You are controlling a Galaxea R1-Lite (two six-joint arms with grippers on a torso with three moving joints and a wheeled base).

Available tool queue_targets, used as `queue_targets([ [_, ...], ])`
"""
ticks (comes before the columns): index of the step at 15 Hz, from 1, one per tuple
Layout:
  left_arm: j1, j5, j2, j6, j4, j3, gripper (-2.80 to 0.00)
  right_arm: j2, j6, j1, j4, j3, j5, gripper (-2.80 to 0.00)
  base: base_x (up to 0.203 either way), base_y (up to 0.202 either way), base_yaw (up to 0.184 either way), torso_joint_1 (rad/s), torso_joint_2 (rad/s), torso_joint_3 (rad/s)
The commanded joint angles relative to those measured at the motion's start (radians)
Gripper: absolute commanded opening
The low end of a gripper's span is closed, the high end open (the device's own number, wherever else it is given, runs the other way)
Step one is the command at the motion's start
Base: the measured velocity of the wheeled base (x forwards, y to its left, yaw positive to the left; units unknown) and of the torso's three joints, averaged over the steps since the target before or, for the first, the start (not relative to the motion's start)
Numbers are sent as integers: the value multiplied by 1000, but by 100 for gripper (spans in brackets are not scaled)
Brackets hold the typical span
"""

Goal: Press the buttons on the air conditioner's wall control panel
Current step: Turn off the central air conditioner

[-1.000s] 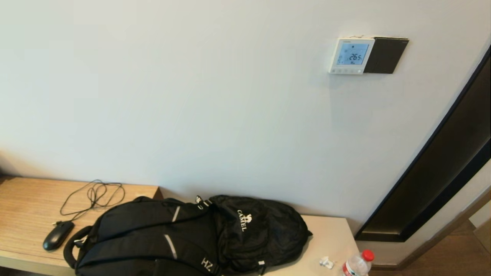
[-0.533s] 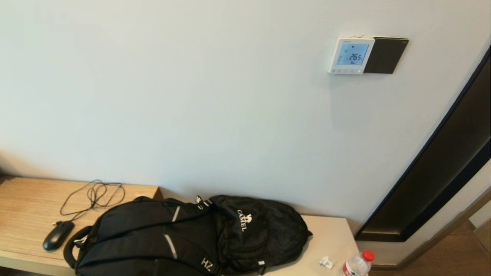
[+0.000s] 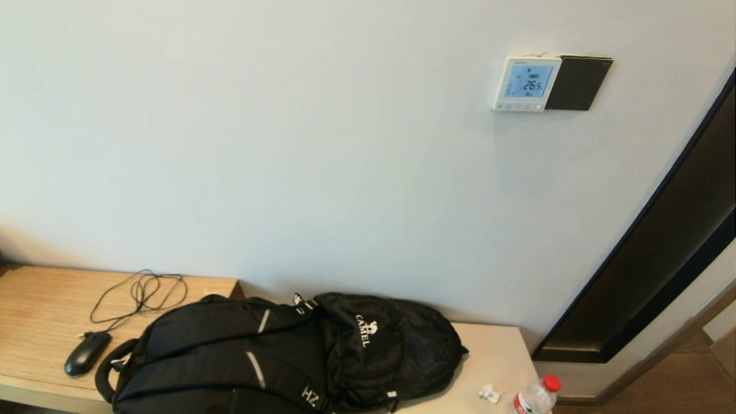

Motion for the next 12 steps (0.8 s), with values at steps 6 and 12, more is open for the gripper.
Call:
queue_targets([
  [6,0,0,-2,-5,0,0,-280,-2,-8,0,0,-2,0,-280,0,0,0,0,0,0],
  [12,0,0,-2,-5,0,0,-280,120,-36,0,31,-163,21,-280,0,0,0,0,0,0],
])
